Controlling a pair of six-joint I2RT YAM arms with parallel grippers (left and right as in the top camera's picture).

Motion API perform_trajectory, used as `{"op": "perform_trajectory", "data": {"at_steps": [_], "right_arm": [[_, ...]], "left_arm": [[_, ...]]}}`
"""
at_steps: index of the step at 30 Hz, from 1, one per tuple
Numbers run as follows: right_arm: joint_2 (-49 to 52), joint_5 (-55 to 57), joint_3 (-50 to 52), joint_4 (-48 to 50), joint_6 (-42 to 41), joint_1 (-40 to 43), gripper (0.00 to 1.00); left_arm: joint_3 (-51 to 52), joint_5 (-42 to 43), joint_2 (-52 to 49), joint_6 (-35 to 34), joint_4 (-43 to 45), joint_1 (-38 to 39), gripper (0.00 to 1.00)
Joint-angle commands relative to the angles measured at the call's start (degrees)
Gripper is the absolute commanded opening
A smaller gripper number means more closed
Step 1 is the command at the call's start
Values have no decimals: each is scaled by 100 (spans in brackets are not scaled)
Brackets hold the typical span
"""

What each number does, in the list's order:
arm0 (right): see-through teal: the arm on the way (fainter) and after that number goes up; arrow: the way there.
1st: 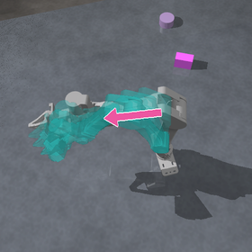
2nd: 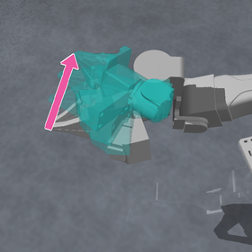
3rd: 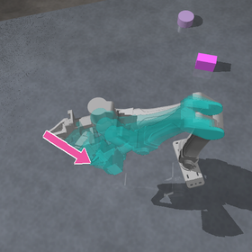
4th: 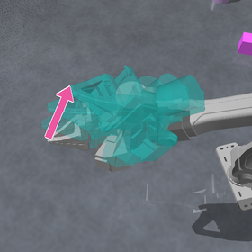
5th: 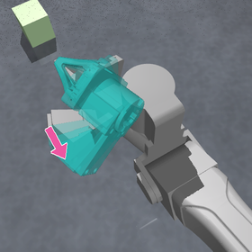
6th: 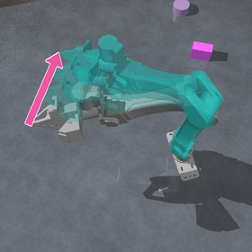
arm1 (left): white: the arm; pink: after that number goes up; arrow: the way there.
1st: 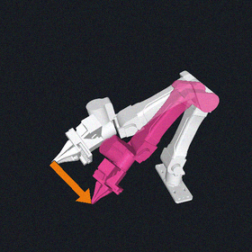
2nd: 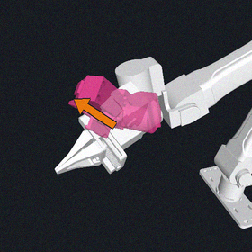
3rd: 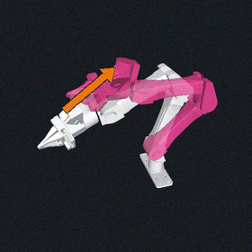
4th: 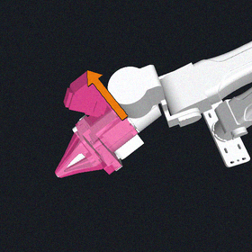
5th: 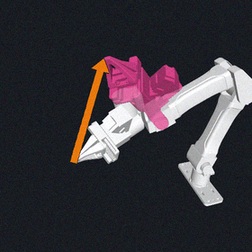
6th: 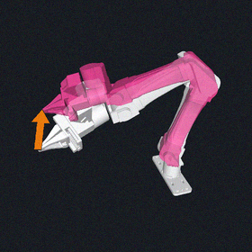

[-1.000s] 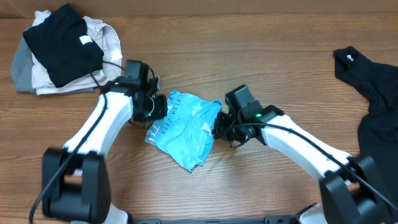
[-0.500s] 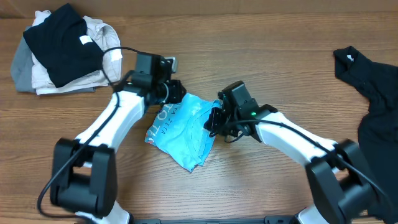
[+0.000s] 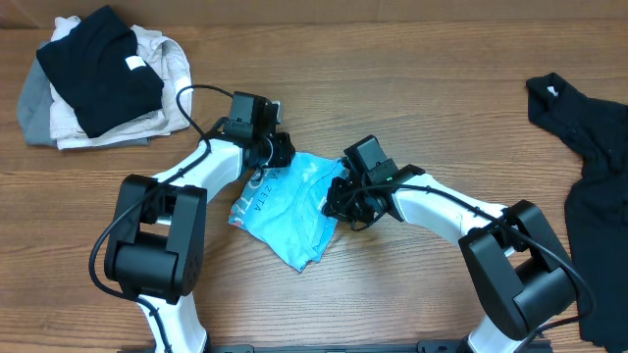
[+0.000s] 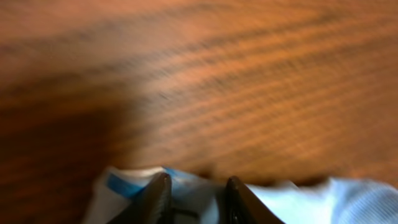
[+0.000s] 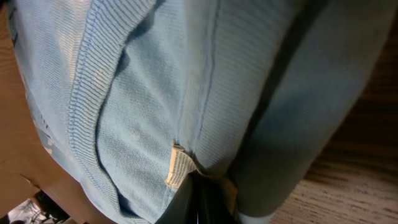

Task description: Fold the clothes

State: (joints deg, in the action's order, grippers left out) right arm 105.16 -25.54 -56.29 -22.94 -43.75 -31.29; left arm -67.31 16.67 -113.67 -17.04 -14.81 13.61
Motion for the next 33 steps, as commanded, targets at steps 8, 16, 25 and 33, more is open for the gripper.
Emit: {"op": "perform_trajectory", "data": {"at_steps": [8,16,25,33], "right_arm": [[105,560,76,-328,-479,-90,4],[-15,608,72,-284,-597,-50,4],[-243,649,72,-197,-533,-46,4],[-243,669,74,-175,-426,-46,4]], "left_arm": [[-1147,-1220,415,-101,-1163,-472,55],[-2312,-990,1239,39,-4177,-479,37],[-1292,-474,1366,466,-5237,-343,12],[588,601,1366,964,-3683,-343,4]]}}
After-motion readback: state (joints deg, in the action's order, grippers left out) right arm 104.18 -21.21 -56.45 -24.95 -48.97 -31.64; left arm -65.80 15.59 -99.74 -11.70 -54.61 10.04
